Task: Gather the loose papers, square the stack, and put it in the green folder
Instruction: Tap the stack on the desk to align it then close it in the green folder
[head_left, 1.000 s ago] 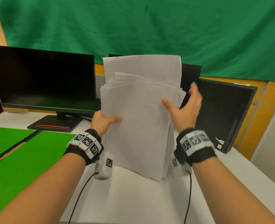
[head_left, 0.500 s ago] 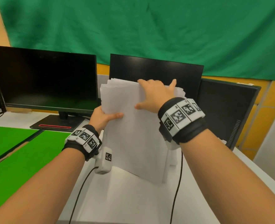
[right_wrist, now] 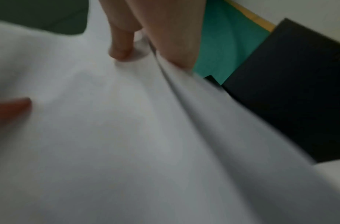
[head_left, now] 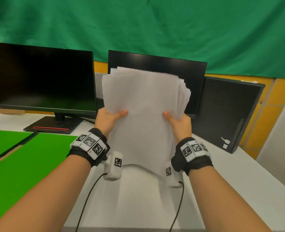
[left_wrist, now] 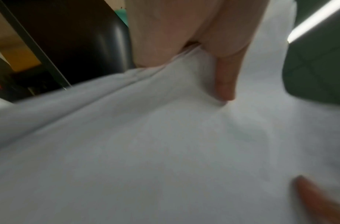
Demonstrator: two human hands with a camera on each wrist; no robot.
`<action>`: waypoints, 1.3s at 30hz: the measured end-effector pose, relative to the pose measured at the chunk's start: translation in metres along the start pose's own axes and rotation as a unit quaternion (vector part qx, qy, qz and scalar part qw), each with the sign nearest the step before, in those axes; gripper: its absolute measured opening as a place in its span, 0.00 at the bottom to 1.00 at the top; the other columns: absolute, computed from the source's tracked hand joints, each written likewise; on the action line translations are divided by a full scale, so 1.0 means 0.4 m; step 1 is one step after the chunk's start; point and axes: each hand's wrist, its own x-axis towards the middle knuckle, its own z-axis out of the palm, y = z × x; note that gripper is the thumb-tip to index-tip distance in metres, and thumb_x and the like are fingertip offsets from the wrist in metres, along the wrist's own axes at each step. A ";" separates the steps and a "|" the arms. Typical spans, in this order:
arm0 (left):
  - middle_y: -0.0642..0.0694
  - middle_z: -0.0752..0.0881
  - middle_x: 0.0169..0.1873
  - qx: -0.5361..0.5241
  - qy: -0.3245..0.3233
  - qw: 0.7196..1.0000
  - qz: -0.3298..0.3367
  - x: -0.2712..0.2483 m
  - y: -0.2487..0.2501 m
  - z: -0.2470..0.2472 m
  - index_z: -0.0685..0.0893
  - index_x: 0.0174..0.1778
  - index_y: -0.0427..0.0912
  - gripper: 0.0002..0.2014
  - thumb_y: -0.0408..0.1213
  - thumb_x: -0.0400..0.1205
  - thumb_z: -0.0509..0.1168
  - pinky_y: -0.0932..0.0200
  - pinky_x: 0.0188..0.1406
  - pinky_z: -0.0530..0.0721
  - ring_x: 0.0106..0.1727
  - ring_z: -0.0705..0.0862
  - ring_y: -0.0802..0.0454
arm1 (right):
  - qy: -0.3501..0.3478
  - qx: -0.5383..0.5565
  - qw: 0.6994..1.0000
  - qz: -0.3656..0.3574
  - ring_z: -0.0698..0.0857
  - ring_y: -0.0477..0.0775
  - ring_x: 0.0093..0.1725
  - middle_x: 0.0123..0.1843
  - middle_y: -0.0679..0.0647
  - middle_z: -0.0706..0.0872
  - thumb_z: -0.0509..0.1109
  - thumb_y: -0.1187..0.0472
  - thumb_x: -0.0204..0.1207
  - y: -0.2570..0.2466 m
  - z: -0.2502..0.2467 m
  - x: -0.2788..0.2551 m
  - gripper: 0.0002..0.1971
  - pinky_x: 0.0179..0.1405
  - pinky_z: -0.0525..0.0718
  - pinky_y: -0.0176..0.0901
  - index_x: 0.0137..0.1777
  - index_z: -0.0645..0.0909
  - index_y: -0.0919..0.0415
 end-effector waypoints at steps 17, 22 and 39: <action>0.44 0.64 0.75 0.158 0.074 0.947 0.270 0.011 0.067 0.014 0.45 0.81 0.50 0.55 0.33 0.68 0.77 0.53 0.75 0.69 0.73 0.69 0.52 | 0.011 -0.130 0.951 -0.280 0.69 0.43 0.71 0.75 0.54 0.66 0.76 0.65 0.68 -0.089 -0.013 0.041 0.44 0.60 0.61 0.08 0.80 0.55 0.48; 0.39 0.68 0.73 0.303 0.074 0.891 0.330 0.037 0.089 0.006 0.71 0.72 0.48 0.33 0.41 0.71 0.74 0.77 0.65 0.61 0.69 0.67 0.53 | 0.057 -0.166 0.936 -0.304 0.75 0.35 0.54 0.61 0.56 0.79 0.73 0.61 0.72 -0.090 -0.015 0.058 0.21 0.52 0.68 0.12 0.64 0.76 0.62; 0.46 0.76 0.66 0.116 -0.032 0.983 0.140 0.056 0.067 -0.027 0.65 0.73 0.46 0.41 0.40 0.66 0.78 0.49 0.61 0.83 0.63 0.80 0.50 | -0.039 -0.042 0.989 -0.138 0.80 0.40 0.59 0.64 0.48 0.78 0.76 0.60 0.70 -0.055 -0.039 0.055 0.33 0.56 0.82 0.26 0.74 0.65 0.53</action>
